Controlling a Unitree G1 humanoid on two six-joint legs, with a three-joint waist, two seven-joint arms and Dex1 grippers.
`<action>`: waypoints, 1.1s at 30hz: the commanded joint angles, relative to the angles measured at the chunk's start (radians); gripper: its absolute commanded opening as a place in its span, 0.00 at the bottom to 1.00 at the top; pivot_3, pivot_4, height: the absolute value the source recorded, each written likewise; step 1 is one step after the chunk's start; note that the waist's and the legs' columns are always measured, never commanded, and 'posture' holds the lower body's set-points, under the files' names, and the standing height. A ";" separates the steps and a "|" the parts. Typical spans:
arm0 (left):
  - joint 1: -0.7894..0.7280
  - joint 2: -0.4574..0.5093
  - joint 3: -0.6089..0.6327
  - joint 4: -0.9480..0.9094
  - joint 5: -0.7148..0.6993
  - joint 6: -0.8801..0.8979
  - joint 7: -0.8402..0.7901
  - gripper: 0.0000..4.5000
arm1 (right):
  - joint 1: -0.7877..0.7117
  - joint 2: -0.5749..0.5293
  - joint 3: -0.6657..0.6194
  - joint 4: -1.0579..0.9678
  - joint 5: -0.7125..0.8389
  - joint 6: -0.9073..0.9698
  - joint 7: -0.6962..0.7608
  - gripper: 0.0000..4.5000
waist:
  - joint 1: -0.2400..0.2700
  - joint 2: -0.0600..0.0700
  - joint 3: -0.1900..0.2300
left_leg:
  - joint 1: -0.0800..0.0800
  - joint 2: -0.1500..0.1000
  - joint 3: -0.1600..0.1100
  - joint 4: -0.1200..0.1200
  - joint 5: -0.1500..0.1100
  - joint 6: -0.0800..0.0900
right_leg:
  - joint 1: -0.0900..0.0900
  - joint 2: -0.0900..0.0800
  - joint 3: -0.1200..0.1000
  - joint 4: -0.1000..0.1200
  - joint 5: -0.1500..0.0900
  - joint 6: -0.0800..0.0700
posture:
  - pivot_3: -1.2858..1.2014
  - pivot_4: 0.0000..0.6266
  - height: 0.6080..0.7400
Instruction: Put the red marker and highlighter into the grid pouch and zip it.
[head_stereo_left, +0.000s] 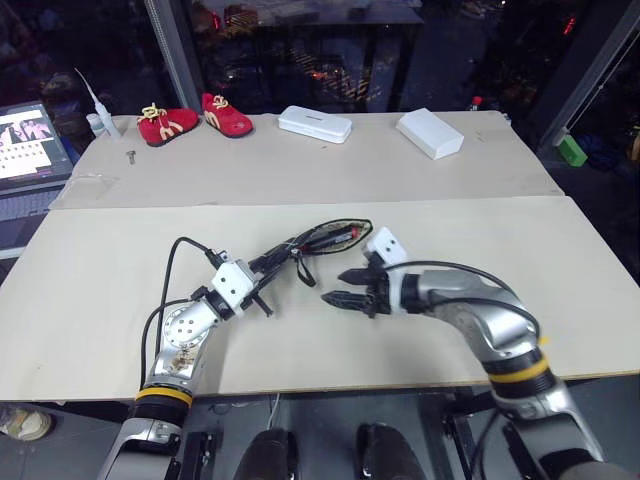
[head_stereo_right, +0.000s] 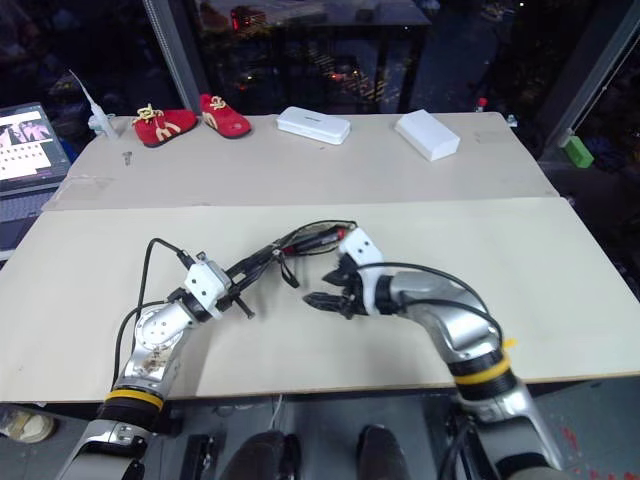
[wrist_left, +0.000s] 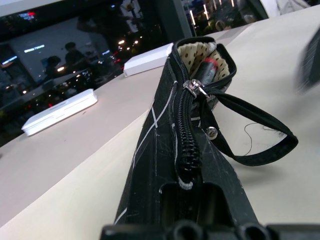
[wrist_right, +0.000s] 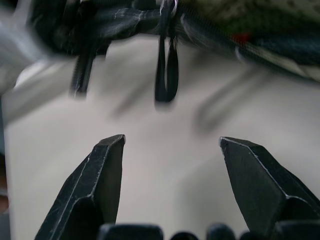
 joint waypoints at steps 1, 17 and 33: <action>-0.021 -0.002 0.004 -0.023 -0.002 -0.007 0.002 0.00 | -0.062 0.045 0.023 0.041 -0.026 0.002 -0.030 0.75 | 0.002 0.000 0.000 | -0.001 0.000 0.000 0.000 0.000 0.000 | 0.000 0.000 0.000 0.000 0.000 0.000 | 0.52 0.24 1.00; -0.025 -0.010 0.004 -0.014 0.001 -0.015 0.008 0.00 | -0.121 0.068 0.047 0.166 -0.117 -0.083 -0.006 0.03 | -0.012 0.000 0.000 | -0.002 -0.001 -0.002 0.000 0.000 0.000 | 0.000 0.001 -0.002 0.000 0.000 0.001 | 0.52 0.24 1.00; -0.007 -0.001 0.006 -0.029 0.003 -0.021 0.007 0.00 | -0.107 -0.273 -0.091 0.208 -0.151 -0.191 0.135 0.01 | -0.001 0.000 0.000 | -0.002 -0.001 -0.002 0.000 0.000 0.000 | 0.000 0.001 -0.002 -0.002 0.000 0.001 | 0.52 0.24 1.00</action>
